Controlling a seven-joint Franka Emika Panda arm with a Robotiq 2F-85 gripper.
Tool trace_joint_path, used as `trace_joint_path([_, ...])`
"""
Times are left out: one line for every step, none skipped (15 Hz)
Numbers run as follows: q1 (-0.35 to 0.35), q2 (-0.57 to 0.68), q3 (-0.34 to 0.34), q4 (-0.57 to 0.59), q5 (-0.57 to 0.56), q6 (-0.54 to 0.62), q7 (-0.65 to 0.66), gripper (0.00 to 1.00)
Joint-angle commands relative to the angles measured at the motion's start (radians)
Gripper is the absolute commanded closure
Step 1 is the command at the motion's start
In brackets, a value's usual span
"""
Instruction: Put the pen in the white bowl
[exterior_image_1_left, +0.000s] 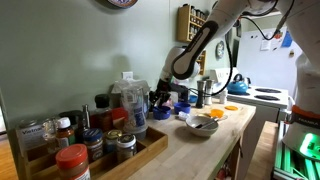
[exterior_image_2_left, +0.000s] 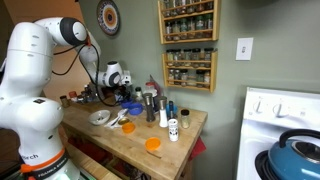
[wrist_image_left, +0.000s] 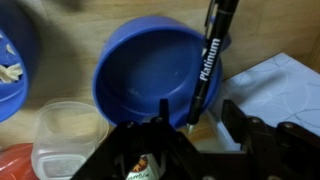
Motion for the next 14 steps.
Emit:
trace_joint_path([-0.003,0.005,0.011,0.008,0.028,-0.021,-0.001,0.52])
trace_joint_path([-0.007,0.003,0.017,0.007,0.033,-0.024,-0.004,0.48])
trace_joint_path([-0.011,-0.001,0.028,0.005,0.040,-0.031,-0.009,0.50])
trace_joint_path([-0.012,-0.003,0.032,0.005,0.045,-0.035,-0.010,0.50])
trace_joint_path([-0.008,-0.005,0.030,0.003,0.046,-0.041,-0.005,0.51])
trace_joint_path([-0.008,-0.007,0.032,0.002,0.048,-0.044,-0.006,0.51])
trace_joint_path([-0.004,-0.007,0.023,0.000,0.045,-0.036,0.002,0.52])
trace_joint_path([0.006,-0.008,0.008,-0.001,0.038,-0.030,0.014,0.51])
trace_joint_path([0.016,-0.008,-0.012,-0.003,0.029,-0.028,0.027,0.50])
trace_joint_path([0.016,-0.007,-0.018,-0.003,0.029,-0.030,0.030,0.51])
trace_joint_path([0.016,-0.005,-0.023,-0.002,0.029,-0.032,0.033,0.51])
trace_joint_path([0.014,-0.004,-0.025,-0.002,0.031,-0.034,0.033,0.56])
trace_joint_path([0.012,-0.003,-0.024,-0.001,0.033,-0.041,0.032,0.65])
trace_joint_path([0.009,-0.004,-0.021,-0.001,0.036,-0.048,0.029,0.73])
